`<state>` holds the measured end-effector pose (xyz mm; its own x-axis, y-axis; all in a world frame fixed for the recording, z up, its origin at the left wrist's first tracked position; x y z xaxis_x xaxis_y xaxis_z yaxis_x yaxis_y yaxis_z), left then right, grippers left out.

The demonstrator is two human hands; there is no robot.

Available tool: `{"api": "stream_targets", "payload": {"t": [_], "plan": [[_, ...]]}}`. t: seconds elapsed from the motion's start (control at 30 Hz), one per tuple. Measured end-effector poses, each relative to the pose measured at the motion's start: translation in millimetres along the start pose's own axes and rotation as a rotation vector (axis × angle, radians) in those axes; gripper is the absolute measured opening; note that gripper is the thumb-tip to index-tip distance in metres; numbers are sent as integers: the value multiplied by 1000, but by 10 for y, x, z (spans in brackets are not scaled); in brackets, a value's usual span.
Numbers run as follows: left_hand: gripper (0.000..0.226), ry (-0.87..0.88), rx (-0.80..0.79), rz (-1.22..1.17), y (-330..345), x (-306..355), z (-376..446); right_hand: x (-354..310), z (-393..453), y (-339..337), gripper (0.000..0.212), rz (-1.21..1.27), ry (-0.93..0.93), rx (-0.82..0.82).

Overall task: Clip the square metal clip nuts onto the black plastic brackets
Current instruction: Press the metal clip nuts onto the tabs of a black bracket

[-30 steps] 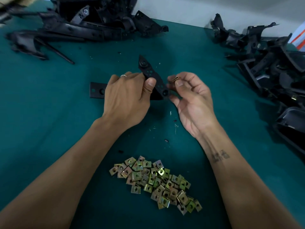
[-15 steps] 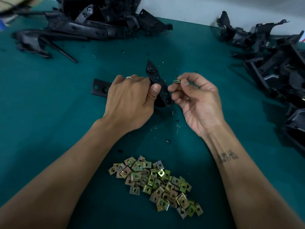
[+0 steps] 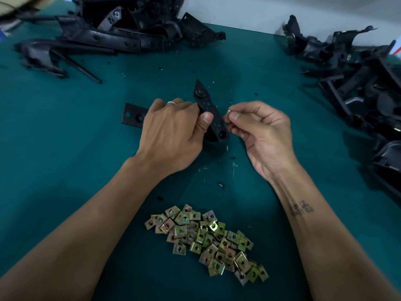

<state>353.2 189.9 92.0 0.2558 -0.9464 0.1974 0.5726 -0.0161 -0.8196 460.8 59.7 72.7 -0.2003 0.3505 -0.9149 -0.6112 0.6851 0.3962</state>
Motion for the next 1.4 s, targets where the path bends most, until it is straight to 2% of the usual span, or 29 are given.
{"api": "stream_targets", "payload": {"t": [0.27,0.57,0.87,1.1,1.2,1.3,1.4], "plan": [[48,25,-30,37,-1,5,-1,54,-12,8,21,-73,53,-13],[45,5,-30,78,5,-2,6,36,-44,-11,16,-35,-25,141],[44,8,10,84,-15,5,11,43,-58,-5,17,-64,-67,200],[45,21,5,65,-22,3,7,51,-65,37,23,-69,-43,150],[46,17,-6,70,-26,-1,6,67,-80,94,19,-102,-26,98],[46,-3,-10,59,-35,-18,11,43,-91,134,12,-26,26,19],[45,-12,1,60,-44,-32,10,-3,-90,121,24,1,78,-44]]}}
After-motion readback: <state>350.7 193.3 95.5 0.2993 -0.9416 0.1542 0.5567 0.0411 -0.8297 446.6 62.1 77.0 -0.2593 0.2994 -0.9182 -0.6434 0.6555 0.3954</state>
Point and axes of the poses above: each hand's wrist, its own z-axis towards the middle knuckle, its own y-axis out of the palm, x = y × z, the point moved 6 cm from there along z, towards the middle knuckle, and after that the axes turned 6 degrees about z, right-handed, at the moved point
